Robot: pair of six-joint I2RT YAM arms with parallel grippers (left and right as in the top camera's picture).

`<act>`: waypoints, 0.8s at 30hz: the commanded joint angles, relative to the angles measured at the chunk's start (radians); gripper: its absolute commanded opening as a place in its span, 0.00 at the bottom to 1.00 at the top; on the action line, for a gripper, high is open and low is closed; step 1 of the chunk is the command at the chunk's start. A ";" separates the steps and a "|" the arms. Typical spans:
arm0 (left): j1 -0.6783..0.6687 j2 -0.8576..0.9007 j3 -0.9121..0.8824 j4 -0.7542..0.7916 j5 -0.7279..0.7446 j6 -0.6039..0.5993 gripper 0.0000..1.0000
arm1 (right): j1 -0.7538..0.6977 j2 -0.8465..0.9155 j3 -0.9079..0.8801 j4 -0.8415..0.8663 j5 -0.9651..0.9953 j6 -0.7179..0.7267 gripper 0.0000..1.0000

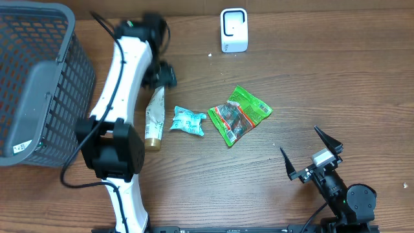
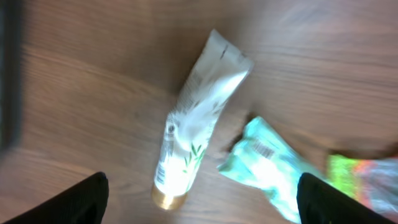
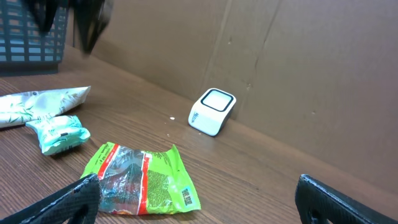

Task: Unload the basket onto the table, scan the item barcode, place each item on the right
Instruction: 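Carry the white Pantene tube out and set it on the table, then lower the left gripper into the basket and grasp the green AXE box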

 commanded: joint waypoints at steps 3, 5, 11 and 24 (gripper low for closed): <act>0.028 -0.021 0.410 -0.131 -0.033 0.076 0.95 | 0.006 -0.008 -0.011 0.006 0.006 0.012 1.00; 0.058 -0.045 0.488 -0.131 -0.019 0.122 0.99 | 0.006 -0.008 -0.011 0.006 0.006 0.012 1.00; 0.256 -0.167 0.490 -0.131 -0.012 0.123 1.00 | 0.006 -0.008 -0.011 0.006 0.006 0.012 1.00; 0.881 -0.232 0.183 -0.082 0.053 -0.010 0.98 | 0.006 -0.008 -0.011 0.006 0.006 0.012 1.00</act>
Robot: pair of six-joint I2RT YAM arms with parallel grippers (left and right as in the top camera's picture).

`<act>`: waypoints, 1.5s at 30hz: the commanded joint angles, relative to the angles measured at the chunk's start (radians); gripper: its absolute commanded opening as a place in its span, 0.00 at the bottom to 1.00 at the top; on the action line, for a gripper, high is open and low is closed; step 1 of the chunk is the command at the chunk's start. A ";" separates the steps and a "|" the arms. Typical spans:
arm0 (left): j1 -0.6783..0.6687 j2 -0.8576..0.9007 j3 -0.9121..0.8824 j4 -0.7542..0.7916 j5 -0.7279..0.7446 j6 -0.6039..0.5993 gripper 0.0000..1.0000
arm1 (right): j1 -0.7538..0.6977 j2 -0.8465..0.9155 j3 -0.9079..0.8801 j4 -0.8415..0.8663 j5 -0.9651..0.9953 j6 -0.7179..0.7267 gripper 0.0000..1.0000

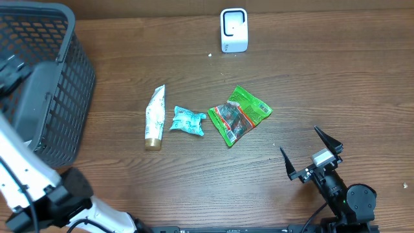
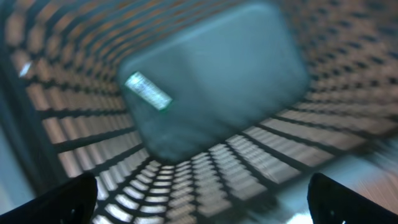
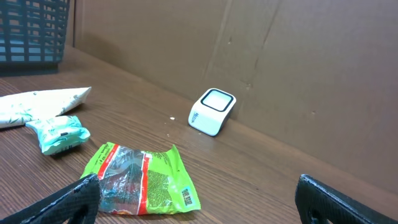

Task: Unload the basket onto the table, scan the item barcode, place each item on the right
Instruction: 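Lower the left gripper into the basket and grasp the green AXE box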

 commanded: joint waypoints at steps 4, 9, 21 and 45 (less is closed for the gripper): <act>0.153 0.017 -0.256 0.139 0.051 -0.071 0.95 | 0.006 -0.008 -0.011 0.005 0.006 0.012 1.00; 0.175 0.017 -0.457 0.317 0.055 -0.098 0.89 | 0.006 -0.008 -0.011 0.005 0.006 0.012 1.00; 0.167 0.017 -0.860 0.739 0.054 -0.196 0.84 | 0.006 -0.008 -0.011 0.005 0.006 0.012 1.00; 0.167 0.024 -1.187 1.183 -0.051 -0.287 0.88 | 0.006 -0.008 -0.011 0.005 0.006 0.012 1.00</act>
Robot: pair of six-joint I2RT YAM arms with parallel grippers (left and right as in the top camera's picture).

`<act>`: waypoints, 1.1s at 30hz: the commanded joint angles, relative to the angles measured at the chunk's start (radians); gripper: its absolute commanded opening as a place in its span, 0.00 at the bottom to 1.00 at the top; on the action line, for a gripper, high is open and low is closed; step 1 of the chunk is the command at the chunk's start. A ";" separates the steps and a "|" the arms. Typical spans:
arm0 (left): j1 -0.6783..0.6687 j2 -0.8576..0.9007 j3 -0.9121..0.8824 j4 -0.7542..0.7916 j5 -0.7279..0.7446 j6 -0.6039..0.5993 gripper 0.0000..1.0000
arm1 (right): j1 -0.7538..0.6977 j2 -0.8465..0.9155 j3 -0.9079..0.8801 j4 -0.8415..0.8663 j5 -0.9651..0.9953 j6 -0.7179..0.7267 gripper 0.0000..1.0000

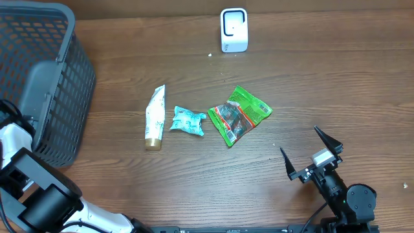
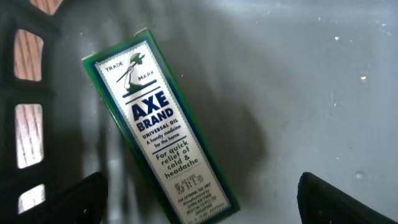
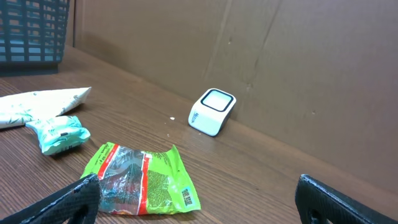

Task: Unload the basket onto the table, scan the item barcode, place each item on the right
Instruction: 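Lower the left gripper into the basket and grasp the green AXE box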

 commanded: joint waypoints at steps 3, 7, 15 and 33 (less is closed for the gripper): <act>0.002 0.027 -0.028 0.044 -0.027 -0.017 0.85 | 0.007 -0.008 -0.011 0.006 0.006 0.012 1.00; 0.002 0.074 -0.028 0.057 -0.018 -0.017 0.81 | 0.007 -0.008 -0.011 0.006 0.006 0.012 1.00; 0.000 0.118 -0.027 0.042 0.003 -0.016 0.29 | 0.007 -0.008 -0.011 0.006 0.006 0.012 1.00; 0.000 -0.001 0.066 -0.144 0.227 0.071 0.04 | 0.007 -0.008 -0.011 0.006 0.006 0.012 1.00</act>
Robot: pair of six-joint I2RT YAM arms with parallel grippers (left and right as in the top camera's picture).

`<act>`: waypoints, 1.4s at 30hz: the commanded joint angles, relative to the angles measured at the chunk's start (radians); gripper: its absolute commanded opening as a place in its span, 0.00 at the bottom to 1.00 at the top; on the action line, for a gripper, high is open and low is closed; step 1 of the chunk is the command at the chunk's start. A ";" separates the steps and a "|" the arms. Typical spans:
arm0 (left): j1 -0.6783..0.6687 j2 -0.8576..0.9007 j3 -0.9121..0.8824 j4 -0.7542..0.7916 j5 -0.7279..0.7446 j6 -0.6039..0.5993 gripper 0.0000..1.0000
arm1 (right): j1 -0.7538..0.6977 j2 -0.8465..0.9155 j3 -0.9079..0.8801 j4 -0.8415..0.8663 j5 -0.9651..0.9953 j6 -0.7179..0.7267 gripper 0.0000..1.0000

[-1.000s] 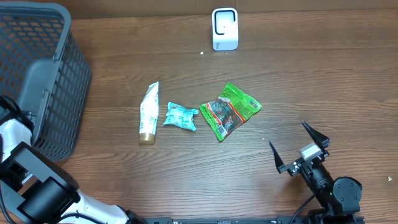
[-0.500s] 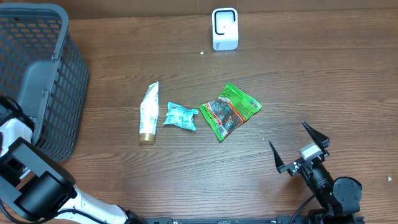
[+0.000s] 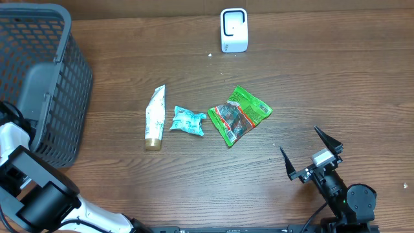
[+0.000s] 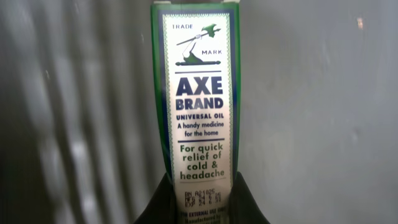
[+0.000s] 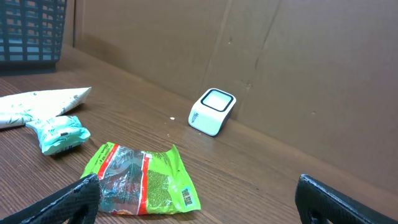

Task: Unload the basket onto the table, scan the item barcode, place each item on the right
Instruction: 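Lower the left gripper into the basket and grasp the green AXE box, then carry the green AXE box to the table beside the snack bag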

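Note:
A green and white Axe Brand oil box (image 4: 198, 106) lies on the grey basket floor (image 4: 311, 93). My left gripper (image 4: 199, 202) is shut on the box's lower end, with a dark finger on each side. In the overhead view the left arm reaches into the grey basket (image 3: 58, 84) at the far left, and the gripper and box are hidden there. The white scanner (image 3: 233, 30) stands at the back of the table. At the front right my right gripper (image 3: 310, 155) is open and empty.
On the wood table lie a white tube (image 3: 154, 118), a teal packet (image 3: 187, 120) and a green snack bag (image 3: 238, 114). The right wrist view shows the snack bag (image 5: 144, 180) and the scanner (image 5: 212, 111) before a cardboard wall.
My left gripper was open above the slanted box in the basket. Now it is shut on the box's lower end, and the box runs straight up the view. The right arm has not moved.
My left gripper was open over the tube and teal packet on the table. Then it was above the basket, then open inside it over the Axe Brand box. Now it is shut on that box. The right arm and the table items stayed put.

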 commanded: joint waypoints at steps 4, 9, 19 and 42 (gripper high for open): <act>-0.004 -0.079 0.118 -0.128 0.179 0.094 0.04 | 0.007 -0.008 -0.011 0.006 0.006 0.012 1.00; -0.027 -0.156 0.343 -0.305 0.182 0.175 0.04 | 0.007 -0.008 -0.011 0.006 0.006 0.012 1.00; -0.201 -0.278 0.785 -0.633 0.178 0.360 0.04 | 0.007 -0.008 -0.011 0.006 0.006 0.012 1.00; -1.050 -0.088 0.813 -0.927 0.238 0.315 0.04 | 0.007 -0.008 -0.010 0.006 0.006 0.012 1.00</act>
